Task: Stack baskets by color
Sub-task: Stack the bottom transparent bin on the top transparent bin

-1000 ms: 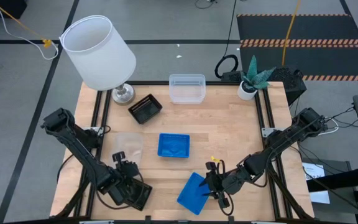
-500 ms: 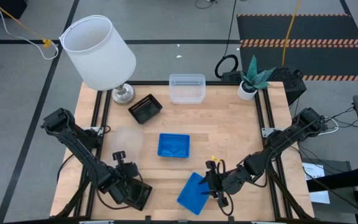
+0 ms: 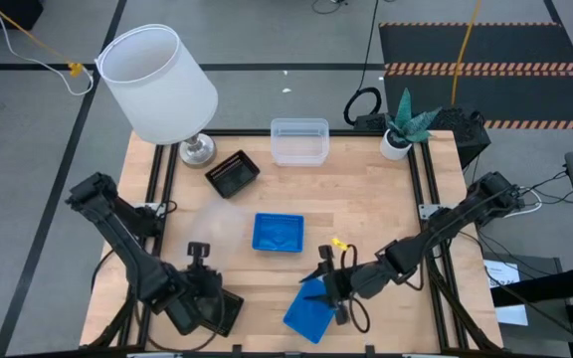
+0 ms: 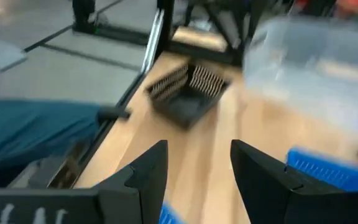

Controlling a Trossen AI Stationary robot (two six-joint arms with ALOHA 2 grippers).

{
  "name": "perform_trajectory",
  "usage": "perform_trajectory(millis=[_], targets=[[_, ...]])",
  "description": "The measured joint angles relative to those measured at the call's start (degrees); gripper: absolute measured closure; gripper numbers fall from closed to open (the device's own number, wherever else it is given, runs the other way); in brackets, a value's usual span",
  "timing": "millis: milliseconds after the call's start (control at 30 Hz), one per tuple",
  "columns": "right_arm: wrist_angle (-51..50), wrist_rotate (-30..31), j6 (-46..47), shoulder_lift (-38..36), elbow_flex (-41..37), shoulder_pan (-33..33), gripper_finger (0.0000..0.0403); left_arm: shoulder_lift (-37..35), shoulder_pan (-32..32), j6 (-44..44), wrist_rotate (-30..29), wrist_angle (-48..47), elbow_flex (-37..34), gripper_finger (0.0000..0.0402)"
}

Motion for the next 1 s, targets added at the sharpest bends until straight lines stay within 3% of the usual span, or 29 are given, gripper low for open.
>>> perform_trajectory(millis=[333, 667, 733, 833, 1000], targets=[[-12.03, 15.54, -16.33, 0.00, 12.62, -0.54, 0.0235, 0.00, 7.58, 27.86, -4.31, 0.15, 8.62, 0.0399], [-13.03, 15.47, -18.11, 0.91, 13.38, -5.24, 0.0235, 1.64, 17.37, 43.73, -5.68, 2.58, 8.78, 0.0399], [-14.99, 15.36, -17.51, 1.32, 13.36, -5.74, 0.0235, 2.54, 17.86, 45.06, -6.80, 3.69, 8.78, 0.0399], [-16.51, 15.48, -17.60, 2.80, 13.47, -6.56, 0.0235, 4.95, 18.49, 47.59, -13.57, 5.05, 8.77, 0.0399], [-16.29, 16.36, -20.76, 5.95, 13.36, -7.40, 0.0235, 9.62, 19.38, 53.93, -13.25, 5.05, 8.75, 0.0393]])
